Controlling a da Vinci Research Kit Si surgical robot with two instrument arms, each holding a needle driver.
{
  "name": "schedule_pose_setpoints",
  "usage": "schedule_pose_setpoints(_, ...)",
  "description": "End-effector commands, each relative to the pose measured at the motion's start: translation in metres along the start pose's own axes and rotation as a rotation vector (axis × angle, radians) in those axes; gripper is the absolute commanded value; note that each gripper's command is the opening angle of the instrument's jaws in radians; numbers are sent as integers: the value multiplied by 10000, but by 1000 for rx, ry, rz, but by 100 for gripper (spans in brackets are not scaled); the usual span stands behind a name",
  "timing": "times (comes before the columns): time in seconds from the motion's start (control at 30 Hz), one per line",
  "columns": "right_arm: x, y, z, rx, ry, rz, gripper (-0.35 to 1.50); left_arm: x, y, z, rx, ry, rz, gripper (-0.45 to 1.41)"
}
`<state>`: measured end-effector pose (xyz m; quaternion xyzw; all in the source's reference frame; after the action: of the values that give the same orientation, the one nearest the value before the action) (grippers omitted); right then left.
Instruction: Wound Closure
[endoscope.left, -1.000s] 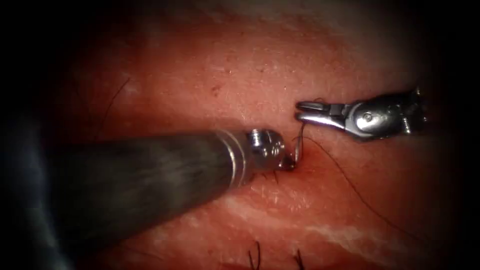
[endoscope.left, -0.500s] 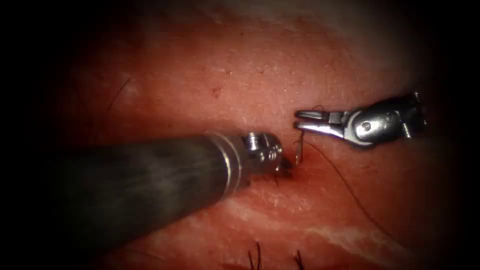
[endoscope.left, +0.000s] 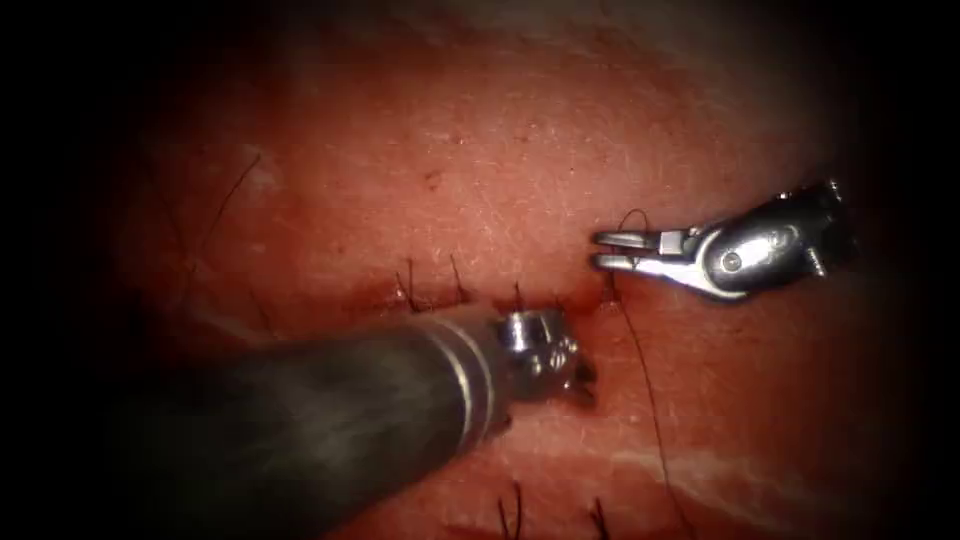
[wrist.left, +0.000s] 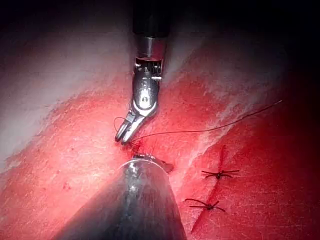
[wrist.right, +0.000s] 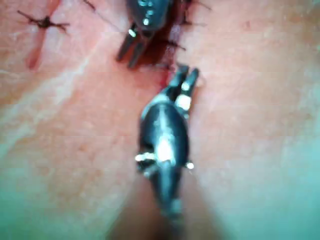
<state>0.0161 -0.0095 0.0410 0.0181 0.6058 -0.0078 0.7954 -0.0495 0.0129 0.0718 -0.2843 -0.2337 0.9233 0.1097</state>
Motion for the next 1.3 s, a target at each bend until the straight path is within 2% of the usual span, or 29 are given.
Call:
schedule_pose_setpoints(0.03, -4, -9, 6, 1, 0, 5, -35, 2, 3, 14, 0, -1, 1, -10)
schedule_pose_setpoints(0.27, 0, -3, 2, 2, 0, 13, -35, 9, 6, 30, 5, -3, 1, -10)
schedule_pose_setpoints(0.57, 12, 8, 4, 15, 8, 58, -35, -10, -14, 40, 2, -4, 2, -6)
schedule_pose_setpoints(0.97, 13, 8, 6, 29, 10, 134, -35, -9, -14, 40, 1, -4, 3, -6)
schedule_pose_setpoints(1.3, 16, 7, 7, 59, 6, 258, -35, -16, -22, 43, -1, -4, -8, -8)
